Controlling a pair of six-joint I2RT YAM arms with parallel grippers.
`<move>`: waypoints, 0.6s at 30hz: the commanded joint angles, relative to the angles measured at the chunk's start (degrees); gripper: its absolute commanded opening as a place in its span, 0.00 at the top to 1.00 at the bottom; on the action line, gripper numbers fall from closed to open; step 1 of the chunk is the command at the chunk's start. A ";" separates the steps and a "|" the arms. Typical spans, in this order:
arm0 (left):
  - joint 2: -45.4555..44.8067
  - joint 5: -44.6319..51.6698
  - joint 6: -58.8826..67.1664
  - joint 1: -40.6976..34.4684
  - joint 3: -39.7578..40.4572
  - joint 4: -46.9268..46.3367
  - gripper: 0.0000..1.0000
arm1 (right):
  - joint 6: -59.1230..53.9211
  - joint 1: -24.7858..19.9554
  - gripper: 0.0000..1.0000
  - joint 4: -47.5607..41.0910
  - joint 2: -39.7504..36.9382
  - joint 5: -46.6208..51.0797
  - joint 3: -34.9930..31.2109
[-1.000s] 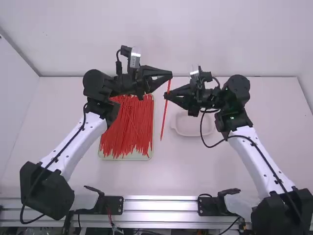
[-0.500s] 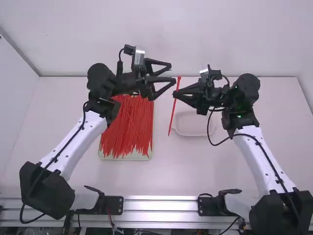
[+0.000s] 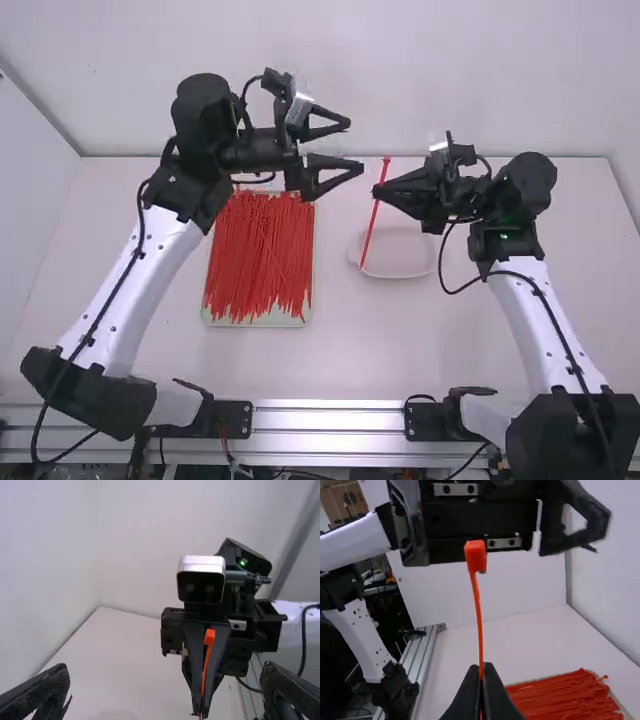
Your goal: Fasten the cable tie
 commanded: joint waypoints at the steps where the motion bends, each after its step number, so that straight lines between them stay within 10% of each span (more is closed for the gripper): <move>1: 1.75 7.72 6.56 -0.15 0.87 0.68 0.05 | -0.04 1.22 1.00 1.38 0.07 -1.03 1.81; 8: 2.69 10.23 4.28 -0.17 0.50 1.33 0.21 | -0.02 2.01 1.00 4.15 0.07 -0.94 1.81; 14: 2.69 14.78 1.81 -0.22 -0.33 5.75 0.57 | 0.44 2.01 1.00 4.72 0.07 -0.07 1.81; 18: 2.69 14.91 -3.17 -0.22 -1.49 9.14 0.59 | 0.48 2.01 1.00 4.90 0.07 0.79 1.81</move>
